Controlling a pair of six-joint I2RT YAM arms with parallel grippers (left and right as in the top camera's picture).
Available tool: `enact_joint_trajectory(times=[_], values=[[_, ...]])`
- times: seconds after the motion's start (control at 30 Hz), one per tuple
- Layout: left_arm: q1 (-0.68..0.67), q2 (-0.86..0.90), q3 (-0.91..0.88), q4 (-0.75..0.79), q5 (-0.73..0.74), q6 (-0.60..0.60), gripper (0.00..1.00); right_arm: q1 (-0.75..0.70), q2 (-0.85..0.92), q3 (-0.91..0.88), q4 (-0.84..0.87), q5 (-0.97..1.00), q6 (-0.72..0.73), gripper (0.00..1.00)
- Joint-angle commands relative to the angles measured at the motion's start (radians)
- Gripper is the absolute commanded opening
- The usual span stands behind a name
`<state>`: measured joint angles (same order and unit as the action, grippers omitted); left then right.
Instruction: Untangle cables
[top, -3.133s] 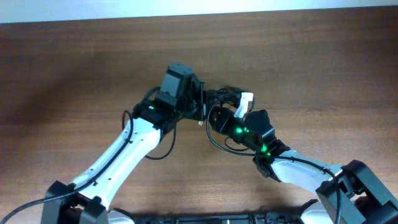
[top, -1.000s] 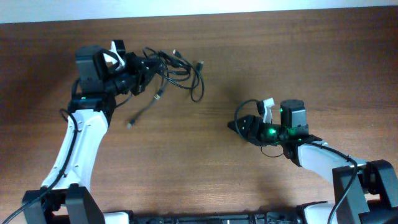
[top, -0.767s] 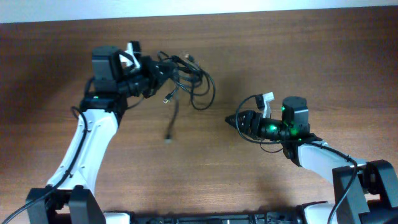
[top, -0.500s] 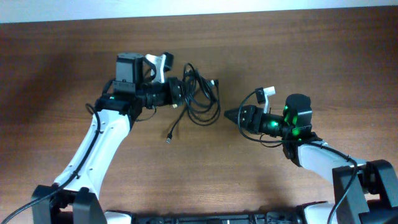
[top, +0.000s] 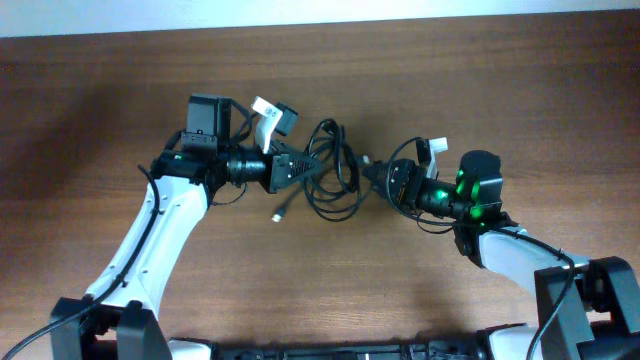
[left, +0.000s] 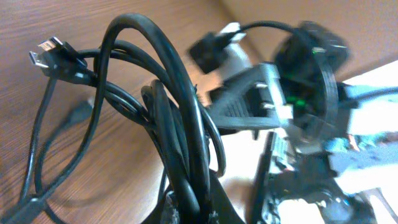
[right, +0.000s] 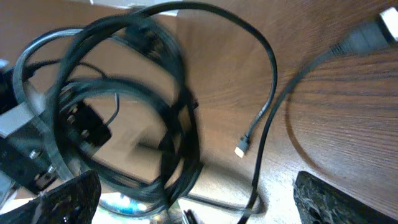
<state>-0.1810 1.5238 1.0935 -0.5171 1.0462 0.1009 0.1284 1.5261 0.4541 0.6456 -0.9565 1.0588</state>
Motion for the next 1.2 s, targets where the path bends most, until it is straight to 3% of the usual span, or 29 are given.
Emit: enact_joint_trajectory(times=[0.0,0.1,0.17,0.23,0.27,0.3,0.33,0.4,0.5,0.53,0.6,0.83,0.97,1.1,1.17], values=[[0.002,-0.021,0.014,0.007,0.228,0.1,0.0,0.013,0.006,0.001,0.002,0.05,0.047,0.96],[-0.005,-0.021,0.014,0.006,0.245,0.099,0.0,0.056,0.006,0.001,0.017,0.065,0.084,0.88],[-0.009,-0.021,0.013,0.006,0.242,0.099,0.0,0.093,0.006,0.001,0.035,0.073,0.084,0.72],[-0.011,-0.021,0.013,0.006,0.216,0.099,0.0,0.117,0.006,0.001,0.041,0.079,0.084,0.5],[-0.011,-0.021,0.013,0.0,0.18,0.099,0.0,0.121,0.006,0.001,0.04,0.078,0.084,0.25],[-0.011,-0.021,0.012,-0.01,0.129,0.098,0.01,0.121,0.006,0.001,0.04,0.079,0.083,0.09],[-0.011,-0.021,0.011,-0.028,0.065,0.095,0.08,0.119,0.006,0.001,0.04,0.079,0.083,0.04],[-0.011,-0.021,0.011,-0.082,-0.074,0.078,0.25,0.119,0.006,0.001,0.04,0.079,0.074,0.04],[-0.011,-0.021,0.011,-0.145,-0.291,-0.052,0.5,0.119,0.006,0.0,0.032,0.112,0.042,0.04],[-0.011,-0.021,0.011,-0.151,-0.333,-0.096,0.7,0.121,0.006,0.001,0.015,0.154,0.042,0.04],[-0.011,-0.021,0.011,-0.146,-0.348,-0.167,0.98,0.121,0.006,0.0,-0.034,0.223,0.042,0.04],[-0.063,-0.021,0.011,-0.058,-0.359,-0.22,0.99,0.177,0.006,0.001,-0.134,0.306,-0.042,0.04],[-0.18,-0.015,0.011,-0.03,-0.649,-0.22,0.99,0.223,0.006,0.001,-0.131,0.314,-0.06,0.04],[-0.254,0.0,0.011,-0.007,-0.696,-0.22,0.98,0.239,0.006,0.001,-0.13,0.311,-0.06,0.04],[-0.279,0.011,0.011,-0.018,-0.793,-0.221,0.86,0.239,0.006,0.001,-0.13,0.305,-0.06,0.04]])
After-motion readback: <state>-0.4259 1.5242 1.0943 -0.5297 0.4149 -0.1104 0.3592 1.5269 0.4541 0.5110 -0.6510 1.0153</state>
